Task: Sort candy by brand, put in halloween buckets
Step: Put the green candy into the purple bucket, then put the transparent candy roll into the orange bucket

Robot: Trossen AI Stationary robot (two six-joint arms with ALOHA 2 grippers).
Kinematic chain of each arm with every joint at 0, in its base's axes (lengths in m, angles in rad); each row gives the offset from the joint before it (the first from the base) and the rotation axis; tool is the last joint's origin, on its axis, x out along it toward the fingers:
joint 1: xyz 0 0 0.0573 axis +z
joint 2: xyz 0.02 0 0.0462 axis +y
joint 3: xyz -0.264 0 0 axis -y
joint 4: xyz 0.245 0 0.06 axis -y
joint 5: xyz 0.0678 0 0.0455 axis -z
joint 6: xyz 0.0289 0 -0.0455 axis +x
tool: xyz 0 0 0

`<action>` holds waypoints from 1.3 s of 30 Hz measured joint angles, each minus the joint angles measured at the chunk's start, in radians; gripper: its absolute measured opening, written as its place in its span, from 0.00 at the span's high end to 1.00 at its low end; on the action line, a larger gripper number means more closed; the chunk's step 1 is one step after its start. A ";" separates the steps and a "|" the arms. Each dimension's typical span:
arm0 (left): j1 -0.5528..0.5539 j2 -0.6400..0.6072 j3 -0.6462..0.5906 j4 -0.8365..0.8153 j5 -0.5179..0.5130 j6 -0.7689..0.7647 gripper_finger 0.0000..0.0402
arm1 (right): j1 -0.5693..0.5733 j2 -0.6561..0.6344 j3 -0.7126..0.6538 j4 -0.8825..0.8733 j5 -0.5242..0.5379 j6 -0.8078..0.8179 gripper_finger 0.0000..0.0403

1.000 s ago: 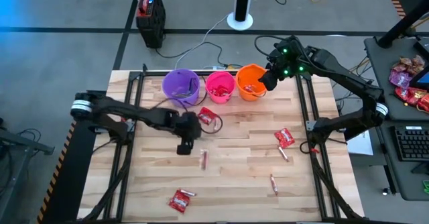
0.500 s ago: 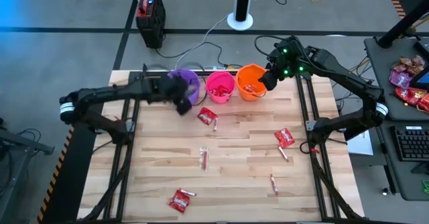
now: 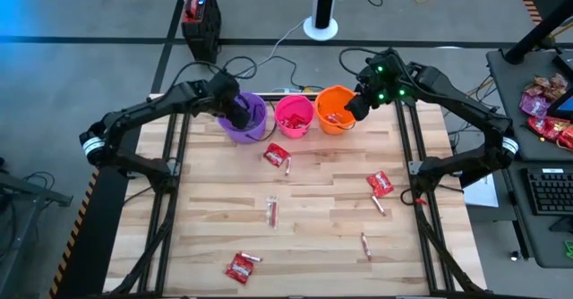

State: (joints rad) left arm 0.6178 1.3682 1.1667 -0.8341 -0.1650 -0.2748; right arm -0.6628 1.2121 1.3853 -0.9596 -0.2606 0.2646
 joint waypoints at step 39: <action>-0.137 -0.434 0.145 0.126 0.225 0.215 0.71 | 0.605 0.828 0.329 0.120 0.421 0.810 0.46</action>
State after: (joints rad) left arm 0.4808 0.9340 1.3113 -0.7084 0.0605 -0.0597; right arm -0.0583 2.0406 1.7141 -0.8393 0.1607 1.0747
